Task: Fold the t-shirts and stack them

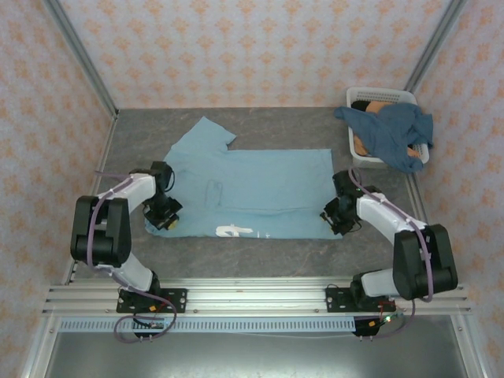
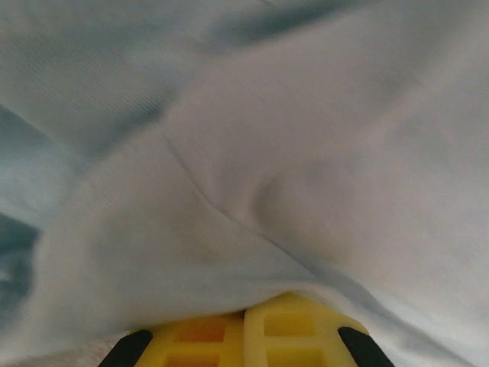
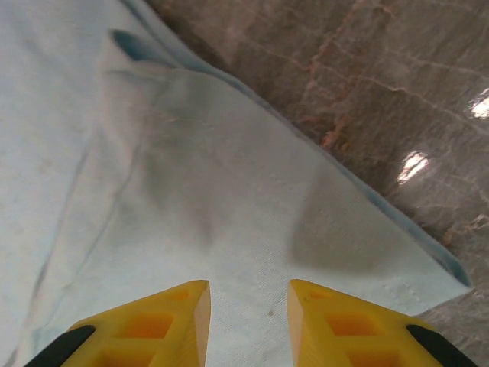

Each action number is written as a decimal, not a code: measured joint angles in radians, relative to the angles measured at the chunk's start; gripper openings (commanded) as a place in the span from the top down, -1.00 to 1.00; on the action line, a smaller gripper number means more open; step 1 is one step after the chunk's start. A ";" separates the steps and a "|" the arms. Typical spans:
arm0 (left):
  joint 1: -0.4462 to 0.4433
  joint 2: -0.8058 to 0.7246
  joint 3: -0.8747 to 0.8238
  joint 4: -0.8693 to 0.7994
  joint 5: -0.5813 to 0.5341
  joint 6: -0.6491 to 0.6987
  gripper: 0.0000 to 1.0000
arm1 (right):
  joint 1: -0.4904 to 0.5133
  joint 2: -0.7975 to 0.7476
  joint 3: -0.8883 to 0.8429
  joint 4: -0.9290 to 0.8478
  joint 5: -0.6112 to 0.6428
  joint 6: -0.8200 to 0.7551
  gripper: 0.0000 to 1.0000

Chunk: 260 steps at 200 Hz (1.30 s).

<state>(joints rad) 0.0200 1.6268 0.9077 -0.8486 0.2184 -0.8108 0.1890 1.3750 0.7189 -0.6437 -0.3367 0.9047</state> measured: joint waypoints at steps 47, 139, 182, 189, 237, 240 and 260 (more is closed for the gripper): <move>0.084 -0.011 -0.029 -0.004 -0.018 -0.037 0.85 | 0.000 0.060 -0.003 -0.012 0.015 0.030 0.18; 0.087 -0.186 -0.182 -0.040 -0.062 -0.144 0.81 | 0.068 0.002 -0.032 -0.142 0.003 0.075 0.01; 0.092 -0.252 -0.018 -0.158 -0.120 -0.157 0.54 | 0.072 -0.079 0.050 -0.223 0.050 0.058 -0.14; 0.091 -0.252 0.036 -0.158 -0.123 -0.151 0.50 | 0.072 -0.088 0.083 -0.216 0.060 0.040 -0.14; 0.032 0.018 0.504 -0.118 -0.098 -0.034 0.24 | 0.074 0.098 0.388 -0.132 0.133 -0.187 -0.09; 0.026 0.047 0.534 -0.111 -0.097 -0.021 0.24 | 0.074 0.119 0.405 -0.127 0.135 -0.204 -0.09; -0.010 0.235 0.743 -0.084 -0.087 0.040 0.27 | 0.074 0.240 0.515 -0.106 0.156 -0.280 -0.09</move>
<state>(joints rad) 0.0097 1.8614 1.6505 -0.9329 0.1310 -0.7708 0.2634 1.6150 1.2335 -0.7502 -0.1806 0.6243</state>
